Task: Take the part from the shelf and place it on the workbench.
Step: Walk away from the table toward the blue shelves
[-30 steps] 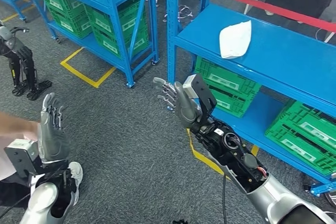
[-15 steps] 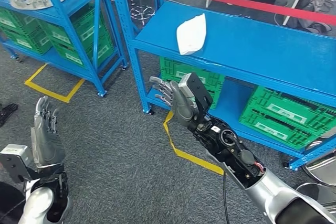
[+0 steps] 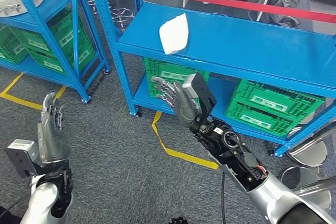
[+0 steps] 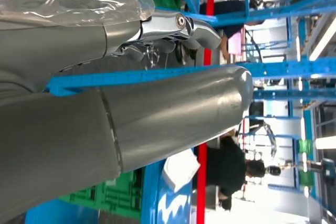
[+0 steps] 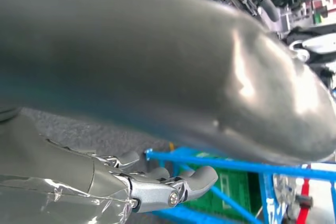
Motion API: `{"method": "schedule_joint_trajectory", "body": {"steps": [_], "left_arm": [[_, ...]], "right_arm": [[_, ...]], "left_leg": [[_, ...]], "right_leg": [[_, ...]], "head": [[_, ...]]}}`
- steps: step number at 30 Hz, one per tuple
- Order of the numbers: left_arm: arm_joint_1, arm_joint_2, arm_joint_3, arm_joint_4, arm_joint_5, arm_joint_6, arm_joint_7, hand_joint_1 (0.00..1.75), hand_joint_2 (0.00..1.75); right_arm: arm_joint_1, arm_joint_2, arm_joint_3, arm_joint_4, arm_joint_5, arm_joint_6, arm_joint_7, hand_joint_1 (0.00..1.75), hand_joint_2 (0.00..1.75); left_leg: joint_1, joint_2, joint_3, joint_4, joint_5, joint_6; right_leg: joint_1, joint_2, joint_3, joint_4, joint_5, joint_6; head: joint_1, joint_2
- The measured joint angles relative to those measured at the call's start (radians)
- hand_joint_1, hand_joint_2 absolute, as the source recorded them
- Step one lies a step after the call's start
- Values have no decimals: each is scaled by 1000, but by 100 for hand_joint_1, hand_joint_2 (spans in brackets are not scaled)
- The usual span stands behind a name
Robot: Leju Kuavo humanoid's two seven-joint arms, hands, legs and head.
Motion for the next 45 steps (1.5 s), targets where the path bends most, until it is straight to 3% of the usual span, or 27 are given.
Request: {"method": "schedule_joint_trajectory", "body": {"steps": [2, 4, 6, 7, 9, 11, 12, 13, 14, 15, 17, 18, 20, 22, 24, 26, 28, 29, 30, 32, 34, 35, 37, 38, 42, 45], "left_arm": [[0, 0, 0, 0, 0, 0, 0, 0, 0], [-1, 0, 0, 0, 0, 0, 0, 0, 0], [-2, -1, 0, 0, 0, 0, 0, 0, 0], [-2, -1, 0, 0, 0, 0, 0, 0, 0], [-3, -1, 0, 0, -1, 0, -1, 0, 0], [-2, -1, 0, 1, -1, 0, -1, 0, 0], [-1, -1, 0, 2, -1, 0, -1, 0, 0], [0, -1, 0, 2, 0, 0, -1, 0, 0], [0, -1, 0, 3, 0, 0, -1, 0, 0], [0, -1, 0, 3, 0, 0, -1, 0, 0], [-2, -1, 0, 4, 0, 0, -1, 0, 0], [-4, -1, 0, 4, 0, -1, -1, 0, 0], [-7, 0, 0, 4, 0, -2, 0, 0, 0], [-10, -1, 0, 4, 0, -3, 1, 0, 0], [-13, -1, 0, 4, 0, -3, 1, 0, 0], [-13, -2, 0, 4, 0, -4, 2, 0, 0], [-11, -2, 0, 4, 0, -4, 2, 0, 0], [-10, -2, 0, 5, 0, -4, 2, 0, 0], [-10, -2, 0, 5, 0, -4, 2, 0, 0], [-10, -2, 0, 5, 0, -4, 2, 0, 0], [-10, -2, 0, 4, 0, -4, 2, 0, 0], [-10, -2, 0, 4, 0, -5, 2, 0, 0], [-11, -2, 0, 5, 0, -7, 2, 0, 0], [-11, -1, 0, 5, 0, -8, 2, 0, 0], [-15, -1, 0, 7, 0, -10, 2, 0, 0], [-15, -2, 0, 9, 0, -10, 1, 0, 0]], "right_arm": [[-2, 0, 0, 1, 0, 0, 0, 0, 0], [-4, 0, 0, 1, 0, 0, 0, 0, 0], [-5, -1, 0, 2, 0, 0, 0, 0, 0], [-5, -2, -1, 2, 0, 0, 0, 0, 0], [-7, -2, -1, 2, 0, 0, -1, 0, 0], [-7, -2, 0, 2, 0, 0, -1, 0, 0], [-6, -2, 1, 3, 0, 0, -1, 0, 0], [-5, -2, 2, 3, 0, 0, 0, 0, 0], [-5, -2, 2, 4, 0, 0, 0, 0, 0], [-5, -2, 2, 4, 0, 0, 0, 0, 0], [-6, -2, 2, 4, 0, 0, 0, 0, 0], [-6, -2, 2, 5, 0, 0, 0, 0, 0], [-8, -2, 3, 6, 0, -1, 0, 0, 0], [-6, -3, 3, 6, 0, -1, 0, 0, 0], [-7, -4, 2, 6, 0, -2, -1, 0, 0], [-8, -5, 1, 6, 0, -2, -1, 0, 0], [-6, -4, 1, 7, 0, -2, 0, 0, 0], [-4, -4, 1, 8, 0, -2, 0, 0, 0], [-3, -4, 1, 8, 0, -2, 0, 0, 0], [-4, -4, 1, 9, 0, -2, 0, 0, 0], [-6, -4, 1, 9, 0, -2, 0, 0, 0], [-5, -4, 1, 9, 0, -2, 0, 0, 0], [-2, -5, 0, 8, 1, -6, 1, 0, 0], [0, -5, 0, 8, 3, -8, 1, 0, 0], [3, -6, 0, 6, 14, -15, 3, 0, 0], [4, -6, 0, 6, 16, -18, 3, 0, 0]], "left_leg": [[-1, 16, 3, 9, -9, -11], [-7, 30, 3, 15, -15, -21], [-7, 50, 5, 17, -18, -29], [-5, 49, 5, 23, -25, -35], [0, 10, -22, 89, -69, -43], [3, -39, -91, 233, -138, -45], [3, -48, -127, 300, -159, -45], [2, -52, -148, 335, -162, -43], [2, -54, -150, 329, -146, -39], [0, -59, -133, 285, -114, -33], [-2, -95, -68, 141, -42, -16], [-3, -113, -42, 82, -21, -10], [-6, -130, -21, 33, -11, -5], [-6, -107, -15, 23, -8, -3], [0, -83, -7, 9, -3, 5], [0, -60, -3, 4, -2, 10], [-1, -35, -2, 5, -5, 11], [0, -23, -2, 5, -6, 10], [2, -12, 0, 7, -9, 8], [5, 5, 3, 14, -18, -2], [0, 17, 3, 24, -26, -13], [-4, 24, 3, 26, -27, -17], [-6, 39, 5, 26, -31, -23], [-5, 45, 6, 25, -33, -21], [-5, 49, 13, 22, -32, 1], [-4, 48, 16, 15, -28, -1]], "right_leg": [[3, -38, 70, -143, 57, -1], [9, -56, 96, -204, 68, -13], [13, -33, 93, -204, 69, -29], [12, -22, 94, -205, 71, -36], [9, 0, 95, -208, 76, -48], [9, 21, 93, -208, 78, -56], [11, 33, 92, -208, 79, -58], [12, 46, 91, -208, 79, -59], [14, 59, 92, -208, 79, -60], [15, 72, 92, -208, 79, -60], [16, 95, 93, -207, 80, -58], [16, 107, 90, -207, 81, -56], [12, 128, 83, -206, 84, -46], [8, 143, 79, -208, 85, -34], [13, 106, 62, -171, 58, -24], [15, 46, 11, -54, -8, -16], [8, 21, -44, 66, -53, -8], [4, 15, -50, 81, -49, -4], [0, 9, -35, 55, -26, 0], [-4, -25, 34, -77, 38, 6], [1, -59, 84, -178, 66, 0], [5, -65, 90, -194, 64, -6], [8, -52, 87, -194, 62, -22], [8, -47, 87, -194, 62, -26], [9, -35, 89, -196, 63, -30], [11, -36, 89, -195, 62, -34]], "head": [[10, 0], [10, 0], [3, 0], [0, 0], [-8, 0], [-22, 0], [-27, 0], [-30, 0], [-32, 0], [-33, 0], [-36, 0], [-36, 0], [-35, 0], [-35, 0], [-27, 0], [-14, 0], [-7, 0], [-4, 0], [-1, 0], [7, 0], [15, 0], [13, 0], [5, 0], [1, 0], [-21, 0], [-29, 0]]}}
